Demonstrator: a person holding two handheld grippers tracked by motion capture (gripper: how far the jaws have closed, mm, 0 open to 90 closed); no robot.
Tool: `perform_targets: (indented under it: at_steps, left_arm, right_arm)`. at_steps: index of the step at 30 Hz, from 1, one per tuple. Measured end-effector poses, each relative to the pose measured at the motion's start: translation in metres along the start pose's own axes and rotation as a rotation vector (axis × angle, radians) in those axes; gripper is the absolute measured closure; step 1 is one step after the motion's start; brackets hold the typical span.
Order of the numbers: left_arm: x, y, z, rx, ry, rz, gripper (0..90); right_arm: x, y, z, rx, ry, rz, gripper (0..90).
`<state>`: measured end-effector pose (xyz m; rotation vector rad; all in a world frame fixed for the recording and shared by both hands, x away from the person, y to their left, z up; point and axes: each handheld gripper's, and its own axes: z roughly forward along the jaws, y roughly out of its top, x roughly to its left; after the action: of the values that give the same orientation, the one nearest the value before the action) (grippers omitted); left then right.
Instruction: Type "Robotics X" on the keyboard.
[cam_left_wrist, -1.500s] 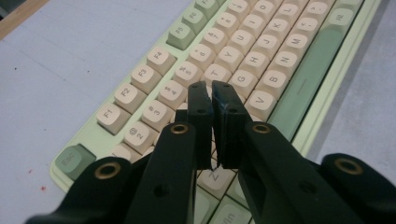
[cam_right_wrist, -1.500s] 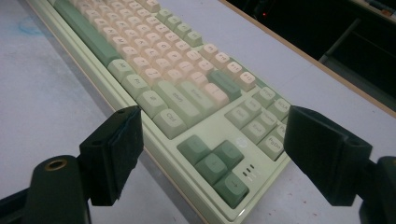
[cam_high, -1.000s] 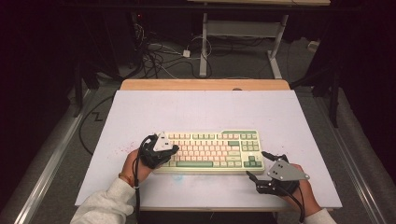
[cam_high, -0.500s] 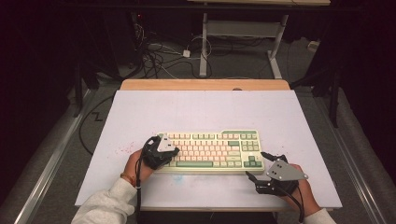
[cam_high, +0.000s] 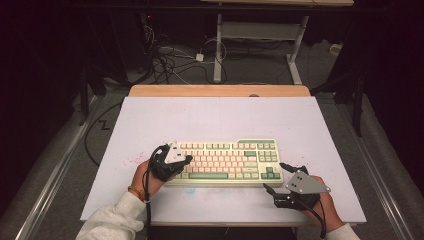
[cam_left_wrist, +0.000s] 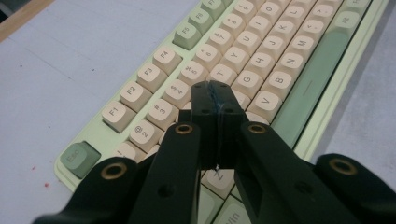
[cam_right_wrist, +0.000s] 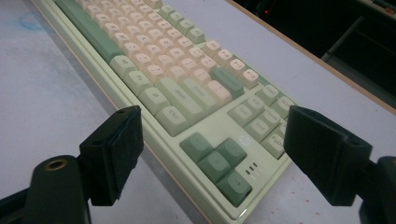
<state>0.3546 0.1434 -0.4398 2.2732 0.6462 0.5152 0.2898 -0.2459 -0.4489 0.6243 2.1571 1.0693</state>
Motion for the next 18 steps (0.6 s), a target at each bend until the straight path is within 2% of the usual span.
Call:
perform_targets:
  at_steps: [18]
  left_arm:
    - [-0.0041, 0.0028, -0.0065, -0.051, 0.006, 0.02, 80.5]
  right_arm:
    - [0.0003, 0.0001, 0.0008, 0.003, 0.001, -0.001, 20.7]
